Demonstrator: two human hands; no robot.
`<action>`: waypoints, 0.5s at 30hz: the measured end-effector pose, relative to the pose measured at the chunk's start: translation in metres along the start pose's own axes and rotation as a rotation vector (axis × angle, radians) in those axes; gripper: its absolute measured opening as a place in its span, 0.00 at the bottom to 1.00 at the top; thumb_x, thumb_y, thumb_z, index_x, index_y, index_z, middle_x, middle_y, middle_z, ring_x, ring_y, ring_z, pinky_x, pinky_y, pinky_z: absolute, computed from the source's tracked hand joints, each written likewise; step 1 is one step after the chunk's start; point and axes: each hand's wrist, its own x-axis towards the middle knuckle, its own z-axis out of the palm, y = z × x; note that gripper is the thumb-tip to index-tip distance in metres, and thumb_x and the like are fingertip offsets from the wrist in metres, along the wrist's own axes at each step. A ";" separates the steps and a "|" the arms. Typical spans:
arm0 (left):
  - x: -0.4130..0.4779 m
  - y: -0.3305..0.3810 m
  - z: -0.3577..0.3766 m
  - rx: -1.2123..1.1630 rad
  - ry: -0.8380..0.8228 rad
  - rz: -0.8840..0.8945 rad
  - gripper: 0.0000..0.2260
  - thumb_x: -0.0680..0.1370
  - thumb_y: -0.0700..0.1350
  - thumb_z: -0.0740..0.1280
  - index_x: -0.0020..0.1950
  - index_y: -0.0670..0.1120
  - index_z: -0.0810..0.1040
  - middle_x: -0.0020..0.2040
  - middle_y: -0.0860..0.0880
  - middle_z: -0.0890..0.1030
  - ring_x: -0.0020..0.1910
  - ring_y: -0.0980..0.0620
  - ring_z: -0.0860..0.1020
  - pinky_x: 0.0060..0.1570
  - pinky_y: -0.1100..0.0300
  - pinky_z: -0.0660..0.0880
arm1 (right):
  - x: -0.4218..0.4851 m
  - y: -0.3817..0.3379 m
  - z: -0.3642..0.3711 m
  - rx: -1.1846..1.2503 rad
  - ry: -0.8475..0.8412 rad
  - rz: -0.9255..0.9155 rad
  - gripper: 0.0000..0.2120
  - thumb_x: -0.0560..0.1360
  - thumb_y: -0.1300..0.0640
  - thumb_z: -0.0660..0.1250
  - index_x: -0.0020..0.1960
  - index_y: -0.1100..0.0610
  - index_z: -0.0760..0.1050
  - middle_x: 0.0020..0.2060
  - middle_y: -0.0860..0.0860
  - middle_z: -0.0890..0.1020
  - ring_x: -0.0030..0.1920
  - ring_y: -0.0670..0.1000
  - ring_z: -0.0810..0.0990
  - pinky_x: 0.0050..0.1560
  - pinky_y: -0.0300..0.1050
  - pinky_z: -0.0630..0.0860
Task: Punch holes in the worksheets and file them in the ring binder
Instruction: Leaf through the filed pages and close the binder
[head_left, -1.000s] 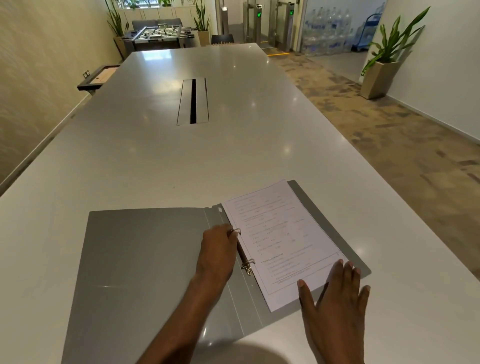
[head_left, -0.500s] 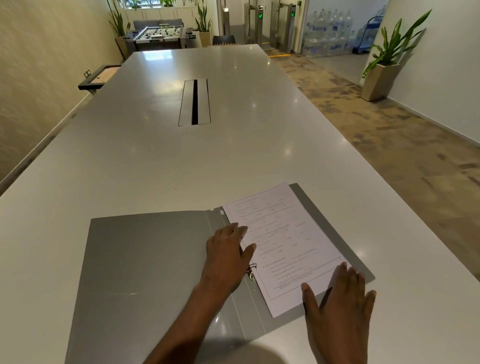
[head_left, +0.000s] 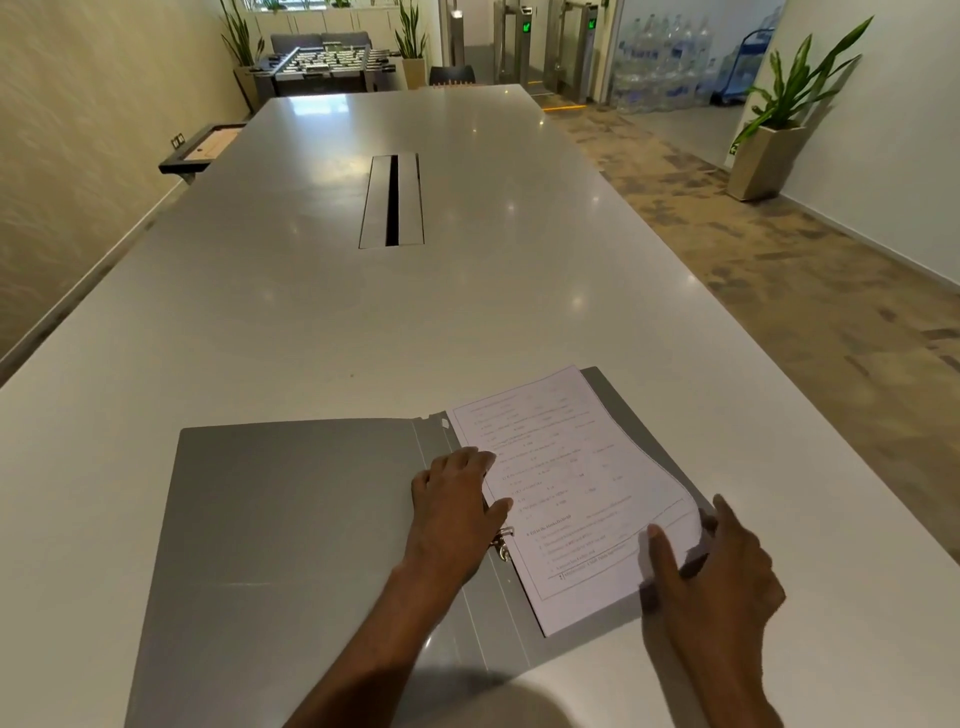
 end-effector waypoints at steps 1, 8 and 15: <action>0.000 0.001 -0.001 0.002 -0.008 -0.005 0.27 0.80 0.56 0.69 0.77 0.53 0.70 0.77 0.53 0.72 0.75 0.51 0.68 0.74 0.50 0.60 | 0.008 -0.003 -0.004 0.023 0.013 0.020 0.35 0.74 0.45 0.74 0.75 0.59 0.67 0.65 0.61 0.79 0.67 0.66 0.75 0.69 0.66 0.66; -0.002 0.005 -0.008 -0.035 -0.030 -0.017 0.25 0.82 0.53 0.67 0.79 0.53 0.68 0.78 0.52 0.71 0.76 0.51 0.67 0.76 0.50 0.59 | 0.024 0.002 -0.021 0.177 -0.016 -0.019 0.08 0.77 0.59 0.74 0.56 0.58 0.82 0.44 0.54 0.84 0.44 0.57 0.82 0.49 0.50 0.77; -0.013 0.023 -0.054 -0.540 0.230 -0.127 0.16 0.86 0.49 0.62 0.73 0.52 0.76 0.69 0.52 0.78 0.64 0.55 0.78 0.65 0.62 0.74 | -0.021 -0.049 -0.029 0.368 0.060 -0.180 0.06 0.77 0.51 0.72 0.54 0.50 0.82 0.48 0.43 0.85 0.43 0.44 0.83 0.52 0.52 0.84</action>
